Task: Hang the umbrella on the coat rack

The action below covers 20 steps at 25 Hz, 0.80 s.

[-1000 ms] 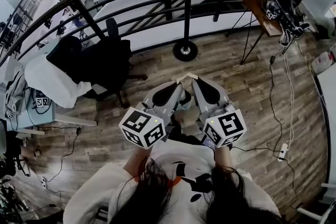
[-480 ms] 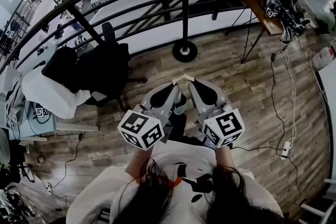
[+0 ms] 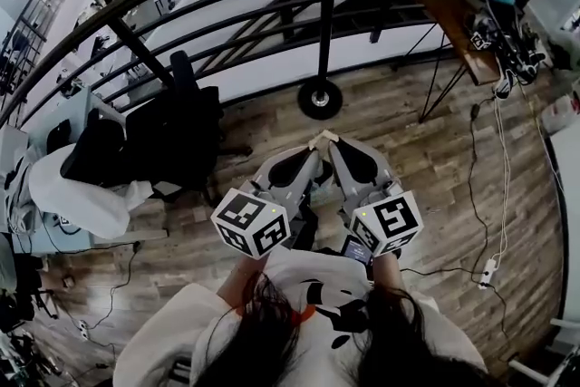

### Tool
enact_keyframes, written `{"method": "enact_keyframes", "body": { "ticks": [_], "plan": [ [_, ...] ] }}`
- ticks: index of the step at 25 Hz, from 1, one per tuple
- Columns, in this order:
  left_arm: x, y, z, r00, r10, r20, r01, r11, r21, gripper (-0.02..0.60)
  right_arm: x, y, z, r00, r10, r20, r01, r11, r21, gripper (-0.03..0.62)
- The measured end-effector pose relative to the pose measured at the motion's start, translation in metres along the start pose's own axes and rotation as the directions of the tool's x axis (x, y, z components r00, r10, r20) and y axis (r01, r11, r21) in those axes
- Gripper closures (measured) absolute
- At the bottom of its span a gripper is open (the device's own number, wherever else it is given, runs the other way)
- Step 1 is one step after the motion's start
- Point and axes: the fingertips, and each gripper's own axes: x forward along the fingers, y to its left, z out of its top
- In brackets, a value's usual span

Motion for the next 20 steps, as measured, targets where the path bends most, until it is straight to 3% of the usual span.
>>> {"method": "enact_keyframes", "body": {
  "ticks": [10,20],
  "plan": [
    [0.055,0.072,0.046,1.000,-0.011,0.017,0.011,1.000,-0.002,0.581,0.075,-0.053,0.015,0.999,-0.045,-0.009,0.045,0.999,0.015,0.566],
    [0.094,0.112,0.065,0.998,-0.063,-0.014,0.063,0.998,-0.015,0.581,0.133,-0.084,0.020,0.998,-0.055,-0.034,0.055,0.998,0.006,0.566]
  ]
}}
